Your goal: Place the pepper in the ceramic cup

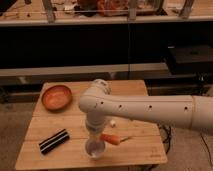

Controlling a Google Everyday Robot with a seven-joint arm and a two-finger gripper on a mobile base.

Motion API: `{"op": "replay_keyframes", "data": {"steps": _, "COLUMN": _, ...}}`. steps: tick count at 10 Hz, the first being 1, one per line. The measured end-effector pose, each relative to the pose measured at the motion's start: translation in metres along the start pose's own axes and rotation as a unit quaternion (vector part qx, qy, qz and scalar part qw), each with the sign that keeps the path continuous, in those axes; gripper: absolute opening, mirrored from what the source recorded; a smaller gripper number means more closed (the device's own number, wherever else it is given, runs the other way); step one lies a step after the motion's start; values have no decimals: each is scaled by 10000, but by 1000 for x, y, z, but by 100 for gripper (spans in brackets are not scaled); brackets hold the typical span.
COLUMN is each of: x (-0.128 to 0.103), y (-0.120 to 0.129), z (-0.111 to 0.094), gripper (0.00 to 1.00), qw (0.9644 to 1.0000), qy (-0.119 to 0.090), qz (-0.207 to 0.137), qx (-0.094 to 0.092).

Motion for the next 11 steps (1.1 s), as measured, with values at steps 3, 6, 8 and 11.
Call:
{"op": "replay_keyframes", "data": {"steps": 3, "x": 15, "y": -18, "z": 6, "gripper": 1, "qw": 9994, "qy": 238, "qz": -201, "qx": 134}}
{"op": "replay_keyframes", "data": {"steps": 6, "x": 27, "y": -33, "z": 11, "gripper": 1, "qw": 9985, "qy": 243, "qz": -455, "qx": 165}}
{"op": "replay_keyframes", "data": {"steps": 8, "x": 33, "y": -39, "z": 12, "gripper": 1, "qw": 9980, "qy": 256, "qz": -554, "qx": 187}}
{"op": "replay_keyframes", "data": {"steps": 11, "x": 41, "y": -46, "z": 13, "gripper": 21, "qw": 9970, "qy": 283, "qz": -682, "qx": 219}}
